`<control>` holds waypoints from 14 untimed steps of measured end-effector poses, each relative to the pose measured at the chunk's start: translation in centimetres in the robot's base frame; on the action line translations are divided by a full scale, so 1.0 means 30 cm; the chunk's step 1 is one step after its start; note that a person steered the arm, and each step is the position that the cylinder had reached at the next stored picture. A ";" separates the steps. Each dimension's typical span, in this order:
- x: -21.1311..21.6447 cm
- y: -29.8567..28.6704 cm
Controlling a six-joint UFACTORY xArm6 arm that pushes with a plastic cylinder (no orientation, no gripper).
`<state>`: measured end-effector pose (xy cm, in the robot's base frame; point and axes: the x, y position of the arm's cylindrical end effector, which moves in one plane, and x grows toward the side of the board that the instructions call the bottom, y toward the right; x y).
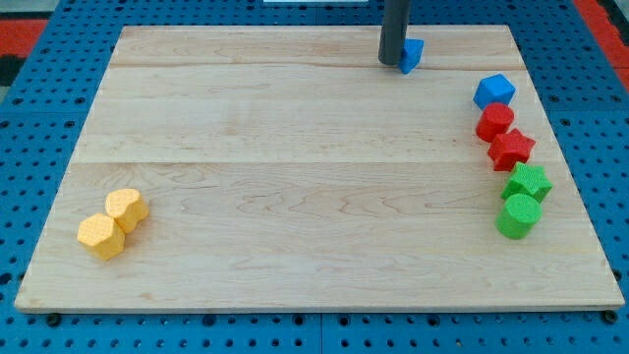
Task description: Slide the blue triangle above the blue cube
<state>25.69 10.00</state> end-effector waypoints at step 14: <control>0.051 0.310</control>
<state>27.21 19.30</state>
